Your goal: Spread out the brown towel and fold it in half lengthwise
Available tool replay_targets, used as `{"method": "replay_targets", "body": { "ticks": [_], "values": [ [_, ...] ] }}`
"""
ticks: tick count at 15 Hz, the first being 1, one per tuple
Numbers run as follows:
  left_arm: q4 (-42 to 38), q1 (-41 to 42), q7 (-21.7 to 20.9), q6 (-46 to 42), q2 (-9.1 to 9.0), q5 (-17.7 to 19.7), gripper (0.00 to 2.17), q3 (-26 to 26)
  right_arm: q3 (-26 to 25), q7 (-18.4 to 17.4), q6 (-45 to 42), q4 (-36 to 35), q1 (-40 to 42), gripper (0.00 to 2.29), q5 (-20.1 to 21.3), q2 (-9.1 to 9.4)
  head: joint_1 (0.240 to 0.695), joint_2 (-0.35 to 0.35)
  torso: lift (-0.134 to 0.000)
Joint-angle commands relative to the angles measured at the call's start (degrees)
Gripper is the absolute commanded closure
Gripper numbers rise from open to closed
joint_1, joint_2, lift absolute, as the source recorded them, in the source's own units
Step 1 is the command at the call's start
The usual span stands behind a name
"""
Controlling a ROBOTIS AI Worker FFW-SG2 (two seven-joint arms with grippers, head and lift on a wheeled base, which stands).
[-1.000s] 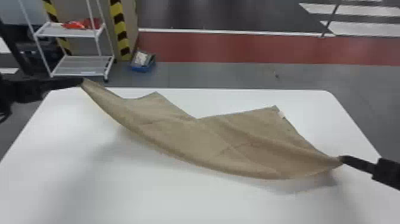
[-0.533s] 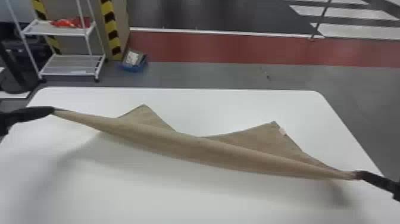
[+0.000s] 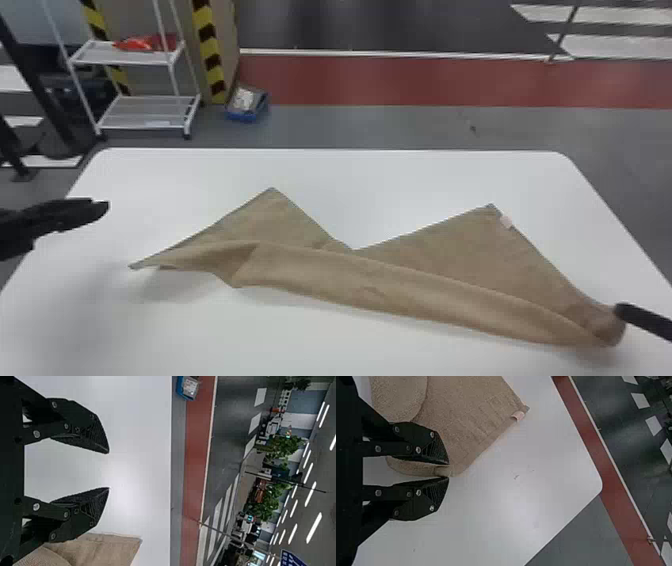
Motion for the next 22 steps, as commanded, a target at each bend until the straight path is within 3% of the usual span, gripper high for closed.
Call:
{"method": "replay_targets", "body": {
  "ticks": [1,4,5,7,8,10,11,12,13,15,16,20,22],
  "values": [
    [-0.8,0.2,0.0,0.0,-0.12,-0.1,0.07,0.5,2.0,0.4,-0.1,-1.8,1.7,0.04,4.4,-0.17,0.695,-0.031,-0.123],
    [-2.2,0.7,-0.1,0.0,-0.12,-0.2,0.07,0.2,5.6,0.4,-0.6,-4.1,3.2,0.03,12.5,-0.96,0.695,-0.035,-0.123],
    [-2.3,0.9,-0.2,0.1,-0.12,-0.3,0.07,0.1,7.0,0.7,-0.8,-4.9,4.2,0.03,16.2,-2.1,0.695,-0.039,-0.123],
    [-2.7,1.6,-0.3,0.7,-0.12,-0.4,0.07,0.3,10.2,2.9,-0.8,-6.1,6.1,0.04,24.0,-5.88,0.695,-0.063,-0.123],
    [-4.3,2.3,-0.3,1.7,-0.2,-0.6,0.07,0.6,12.9,5.3,-1.4,-6.2,7.5,0.05,29.0,-9.04,0.695,-0.073,-0.123],
    [-5.6,2.5,-0.2,3.8,-0.82,-1.4,0.07,1.0,16.3,5.8,-1.7,-6.2,10.1,0.08,35.9,-15.46,0.695,-0.094,-0.123],
    [-6.1,2.6,-0.2,4.7,-0.99,-1.6,0.07,1.1,17.1,5.9,-2.2,-6.3,11.6,0.1,38.0,-18.18,0.695,-0.107,-0.123],
    [-6.3,2.8,-0.2,4.9,-1.26,-2.4,0.08,1.1,17.2,6.7,-3.1,-6.9,12.0,0.1,38.5,-19.41,0.695,-0.128,-0.123],
    [-7.0,3.2,-0.2,5.6,-2.05,-3.4,0.08,1.2,17.3,7.9,-5.6,-7.0,13.1,0.12,39.9,-21.08,0.695,-0.165,-0.123],
    [-9.6,4.5,-0.1,7.7,-4.07,-5.4,0.08,2.2,19.7,8.7,-10.7,-6.9,16.1,0.12,46.0,-26.09,0.695,-0.176,-0.123],
    [-10.3,4.8,-0.1,8.2,-5.13,-6.5,0.08,2.3,20.8,8.8,-11.7,-6.9,16.7,0.12,46.9,-28.2,0.695,-0.182,-0.123],
    [-15.0,6.7,0.5,12.4,-8.73,-10.0,0.07,2.5,33.7,14.1,-12.1,-3.2,15.5,0.13,57.5,-35.85,0.695,-0.194,-0.123],
    [-16.6,7.8,0.7,13.1,-9.96,-10.7,0.07,3.3,35.9,15.3,-12.6,-2.1,15.9,0.13,58.4,-38.57,0.695,-0.194,-0.123]
  ]
}}
